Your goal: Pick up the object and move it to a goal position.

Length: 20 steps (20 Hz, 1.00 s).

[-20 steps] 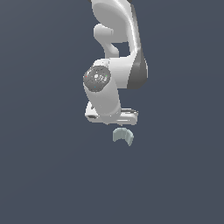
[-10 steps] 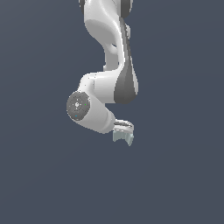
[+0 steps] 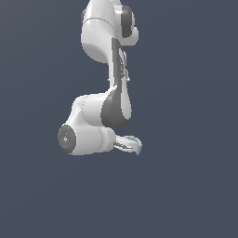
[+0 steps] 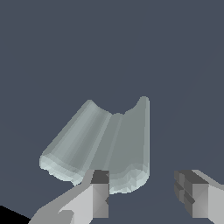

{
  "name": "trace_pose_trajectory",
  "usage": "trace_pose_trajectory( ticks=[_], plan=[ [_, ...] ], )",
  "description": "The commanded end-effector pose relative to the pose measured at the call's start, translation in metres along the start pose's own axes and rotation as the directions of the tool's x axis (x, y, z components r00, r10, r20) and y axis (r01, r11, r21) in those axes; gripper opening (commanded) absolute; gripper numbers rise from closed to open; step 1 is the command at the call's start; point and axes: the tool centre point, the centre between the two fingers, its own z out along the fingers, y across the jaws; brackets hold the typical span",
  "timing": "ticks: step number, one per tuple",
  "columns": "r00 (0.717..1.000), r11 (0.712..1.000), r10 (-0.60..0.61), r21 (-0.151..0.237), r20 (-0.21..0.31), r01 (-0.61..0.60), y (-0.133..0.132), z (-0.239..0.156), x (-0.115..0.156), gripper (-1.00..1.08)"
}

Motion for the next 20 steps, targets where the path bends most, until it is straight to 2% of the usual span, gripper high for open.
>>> trace_pose_trajectory(
  ticks=[1,9,14,20],
  plan=[
    [0.998,0.999,0.035,0.031,0.051,-0.036,0.001,0.004,0.004,0.28],
    [0.966,0.979,0.136,0.119,0.219,-0.164,0.005,0.02,0.015,0.28],
    [0.927,0.954,0.188,0.162,0.326,-0.251,0.008,0.032,0.021,0.28],
    [0.872,0.92,0.231,0.194,0.431,-0.339,0.009,0.043,0.025,0.28]
  ],
)
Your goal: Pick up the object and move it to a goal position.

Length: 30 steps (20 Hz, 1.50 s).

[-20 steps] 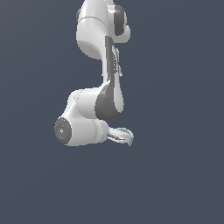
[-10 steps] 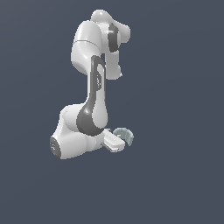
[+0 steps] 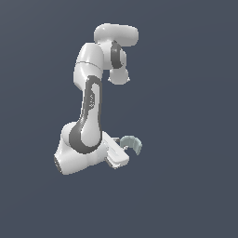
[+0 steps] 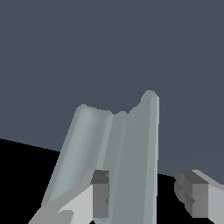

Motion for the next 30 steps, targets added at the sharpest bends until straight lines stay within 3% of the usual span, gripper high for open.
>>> trace_pose_trajectory(
  ticks=[1,20,28,29,30],
  plan=[
    [0.999,0.999,0.028,0.025,0.041,-0.029,0.001,0.003,0.003,0.28],
    [0.948,0.966,0.169,0.145,0.27,-0.214,0.004,0.028,0.019,0.28],
    [0.938,0.959,0.182,0.157,0.295,-0.235,0.004,0.032,0.02,0.28],
    [0.938,0.959,0.182,0.157,0.295,-0.235,0.004,0.032,0.02,-1.0],
    [0.938,0.959,0.182,0.157,0.295,-0.235,0.004,0.032,0.02,-1.0]
  ],
)
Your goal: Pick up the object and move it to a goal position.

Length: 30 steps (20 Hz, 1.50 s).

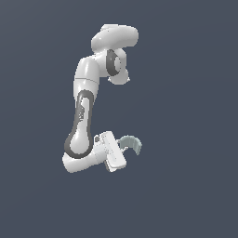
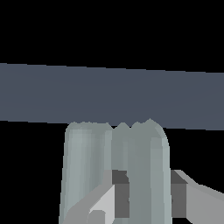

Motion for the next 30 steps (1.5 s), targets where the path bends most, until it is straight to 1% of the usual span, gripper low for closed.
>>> trace_pose_trajectory(
  ticks=[1,10,14,18,21,25,30],
  plan=[
    [1.0,1.0,0.0,0.0,0.0,0.0,0.0,0.0,0.0,-1.0],
    [1.0,1.0,0.0,0.0,-0.001,0.0,0.0,0.0,0.0,-1.0],
    [1.0,1.0,-0.002,-0.005,-0.029,0.001,0.0,-0.005,0.001,-1.0],
    [0.995,1.0,-0.006,-0.017,-0.096,0.004,0.0,-0.016,0.004,-1.0],
    [0.985,0.999,-0.012,-0.032,-0.173,0.007,-0.001,-0.029,0.006,-1.0],
    [0.962,0.999,-0.022,-0.05,-0.271,0.008,-0.002,-0.046,0.007,-1.0],
    [0.928,0.997,-0.034,-0.07,-0.372,0.008,-0.003,-0.064,0.006,-1.0]
  ],
)
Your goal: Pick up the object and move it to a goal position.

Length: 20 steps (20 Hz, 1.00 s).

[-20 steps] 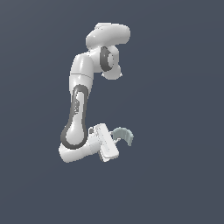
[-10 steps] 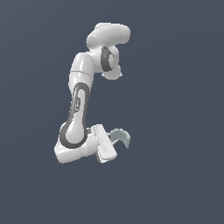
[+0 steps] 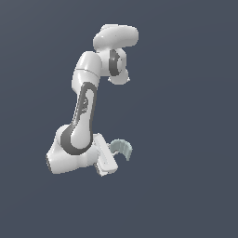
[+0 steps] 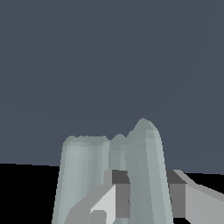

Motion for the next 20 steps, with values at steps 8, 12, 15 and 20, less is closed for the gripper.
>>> trace_pose_trajectory(
  ticks=[8,12,15,20],
  plan=[
    [0.982,0.999,-0.013,-0.034,-0.189,0.006,0.0,-0.033,0.008,-1.0],
    [0.961,0.999,-0.022,-0.05,-0.276,0.008,0.0,-0.049,0.009,-1.0],
    [0.935,0.998,-0.031,-0.065,-0.353,0.008,-0.001,-0.063,0.008,-1.0],
    [0.865,0.995,-0.052,-0.095,-0.499,0.005,-0.003,-0.091,0.004,-1.0]
  ],
)
